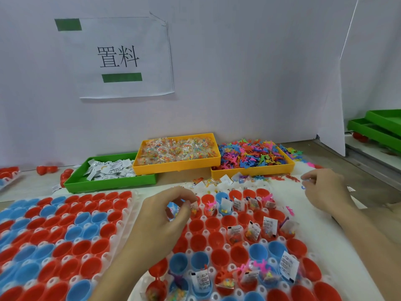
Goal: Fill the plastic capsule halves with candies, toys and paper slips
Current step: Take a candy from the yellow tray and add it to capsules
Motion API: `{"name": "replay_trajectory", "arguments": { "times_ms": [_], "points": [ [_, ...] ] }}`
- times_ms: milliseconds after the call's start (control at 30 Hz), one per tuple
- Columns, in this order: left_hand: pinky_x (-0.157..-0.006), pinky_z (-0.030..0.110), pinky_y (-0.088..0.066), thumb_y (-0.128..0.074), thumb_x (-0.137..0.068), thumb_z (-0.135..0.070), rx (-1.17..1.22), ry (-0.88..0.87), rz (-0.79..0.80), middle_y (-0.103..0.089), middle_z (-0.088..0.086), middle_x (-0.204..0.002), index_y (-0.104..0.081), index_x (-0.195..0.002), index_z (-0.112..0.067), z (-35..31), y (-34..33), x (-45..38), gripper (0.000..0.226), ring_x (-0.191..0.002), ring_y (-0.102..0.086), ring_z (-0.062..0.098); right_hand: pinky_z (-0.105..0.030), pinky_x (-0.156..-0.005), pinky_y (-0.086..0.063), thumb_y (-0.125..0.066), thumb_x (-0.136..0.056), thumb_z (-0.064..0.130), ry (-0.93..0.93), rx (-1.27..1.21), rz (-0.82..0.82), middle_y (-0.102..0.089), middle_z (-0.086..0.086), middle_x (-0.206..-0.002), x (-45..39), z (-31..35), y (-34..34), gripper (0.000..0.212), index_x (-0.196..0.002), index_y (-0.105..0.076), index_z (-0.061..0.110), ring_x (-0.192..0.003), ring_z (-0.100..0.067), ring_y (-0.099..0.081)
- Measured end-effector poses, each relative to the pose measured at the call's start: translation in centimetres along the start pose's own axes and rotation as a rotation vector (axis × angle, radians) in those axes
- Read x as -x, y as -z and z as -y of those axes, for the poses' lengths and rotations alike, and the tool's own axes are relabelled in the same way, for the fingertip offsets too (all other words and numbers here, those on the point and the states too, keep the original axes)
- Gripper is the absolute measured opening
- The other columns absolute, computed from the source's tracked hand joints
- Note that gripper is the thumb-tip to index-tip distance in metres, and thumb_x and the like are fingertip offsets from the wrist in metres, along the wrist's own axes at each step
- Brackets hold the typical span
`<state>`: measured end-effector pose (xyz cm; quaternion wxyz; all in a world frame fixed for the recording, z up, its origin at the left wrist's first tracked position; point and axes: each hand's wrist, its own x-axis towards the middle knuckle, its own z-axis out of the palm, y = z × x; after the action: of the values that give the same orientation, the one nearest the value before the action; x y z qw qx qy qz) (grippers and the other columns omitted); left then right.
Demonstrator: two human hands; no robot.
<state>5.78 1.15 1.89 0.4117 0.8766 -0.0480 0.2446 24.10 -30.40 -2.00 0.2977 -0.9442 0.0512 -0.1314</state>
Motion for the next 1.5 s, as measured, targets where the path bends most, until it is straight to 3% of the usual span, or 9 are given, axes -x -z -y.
{"name": "replay_trajectory", "arguments": {
  "times_ms": [133, 200, 333, 433, 767, 933, 1167, 1300, 1500],
  "points": [
    [-0.062, 0.014, -0.045, -0.06, -0.09, -0.002, 0.001, 0.002, 0.014, -0.07, -0.018, -0.083, -0.073, -0.085, -0.025, 0.0, -0.2, 0.0, 0.027, -0.086, -0.064, 0.008, -0.026, -0.063, -0.043, -0.068, -0.093, 0.01, 0.193, -0.262, -0.008, -0.074, -0.003, -0.085, 2.0, 3.4, 1.1, 0.009, -0.091, -0.076, 0.012, -0.072, -0.016, -0.063],
    [-0.062, 0.015, -0.045, -0.06, -0.091, -0.003, 0.005, -0.003, 0.029, -0.071, -0.015, -0.083, -0.073, -0.086, -0.025, -0.1, -0.2, 0.1, 0.026, -0.086, -0.065, 0.01, -0.017, -0.059, -0.05, -0.072, -0.089, 0.015, 0.301, -0.441, 0.113, -0.073, 0.009, -0.074, 4.1, 5.8, 2.0, 0.007, -0.087, -0.076, 0.02, -0.068, -0.01, -0.068],
    [-0.062, 0.028, -0.05, -0.065, -0.091, -0.009, 0.062, -0.019, 0.067, -0.072, -0.01, -0.079, -0.073, -0.087, -0.027, -0.4, -0.3, 0.3, 0.02, -0.081, -0.066, 0.016, -0.019, -0.072, -0.059, -0.082, -0.073, 0.018, 0.475, -0.682, 0.472, -0.078, 0.004, -0.084, 8.4, 9.8, 2.8, 0.014, -0.086, -0.079, 0.023, -0.078, -0.012, -0.075],
    [-0.063, 0.032, -0.051, -0.076, -0.085, -0.031, 0.139, -0.042, 0.098, -0.072, -0.011, -0.079, -0.075, -0.088, -0.029, -1.1, -0.5, 0.4, 0.004, -0.077, -0.067, 0.015, -0.018, -0.07, -0.058, -0.081, -0.077, 0.005, 0.544, -0.711, 0.636, -0.078, -0.002, -0.081, 10.3, 10.9, 2.4, 0.016, -0.088, -0.08, 0.016, -0.077, -0.016, -0.076],
    [-0.066, 0.037, -0.053, -0.075, -0.086, -0.012, 0.244, -0.033, 0.135, -0.073, -0.004, -0.076, -0.077, -0.084, -0.023, -1.4, -0.9, 0.5, 0.011, -0.069, -0.065, 0.013, -0.021, -0.075, -0.058, -0.076, -0.083, 0.017, 0.589, -0.716, 0.729, -0.079, 0.0, -0.086, 11.1, 11.3, 2.3, 0.018, -0.1, -0.079, 0.017, -0.083, -0.016, -0.076],
    [-0.071, 0.031, -0.056, -0.068, -0.088, -0.001, 0.258, 0.036, 0.087, -0.073, 0.001, -0.082, -0.07, -0.079, -0.018, -0.6, -0.4, 0.3, 0.02, -0.079, -0.069, 0.019, -0.021, -0.07, -0.059, -0.065, -0.094, 0.009, 0.54, -0.703, 0.499, -0.078, 0.0, -0.085, 9.2, 10.4, 3.2, 0.02, -0.107, -0.073, 0.022, -0.08, -0.015, -0.076],
    [-0.069, 0.029, -0.055, -0.064, -0.085, 0.003, 0.14, 0.036, 0.122, -0.071, -0.003, -0.075, -0.074, -0.078, -0.021, -0.6, -0.2, 0.2, 0.027, -0.071, -0.066, 0.015, -0.02, -0.059, -0.05, -0.057, -0.094, 0.003, 0.132, -0.678, -0.015, -0.075, 0.0, -0.076, 2.9, 4.9, 2.6, 0.026, -0.09, -0.074, 0.023, -0.068, -0.012, -0.072],
    [-0.065, 0.019, -0.049, -0.064, -0.089, -0.007, 0.025, 0.045, 0.23, -0.07, -0.01, -0.077, -0.075, -0.08, -0.03, -0.6, -0.3, 0.3, 0.027, -0.073, -0.062, 0.011, -0.039, -0.076, -0.055, -0.059, -0.089, 0.005, 0.042, -0.501, -0.07, -0.074, -0.004, -0.084, 1.0, 2.2, 1.4, 0.024, -0.089, -0.073, 0.025, -0.081, -0.024, -0.069],
    [-0.071, 0.016, -0.046, -0.064, -0.094, -0.021, -0.094, 0.049, 0.387, -0.067, -0.023, -0.087, -0.07, -0.086, -0.042, -0.5, -0.5, 0.4, 0.023, -0.087, -0.059, 0.002, -0.028, -0.072, -0.042, -0.06, -0.091, 0.003, 0.126, -0.255, -0.056, -0.072, -0.006, -0.093, 0.7, 1.6, -0.4, 0.019, -0.093, -0.076, 0.014, -0.077, -0.02, -0.061]
  ]
}}
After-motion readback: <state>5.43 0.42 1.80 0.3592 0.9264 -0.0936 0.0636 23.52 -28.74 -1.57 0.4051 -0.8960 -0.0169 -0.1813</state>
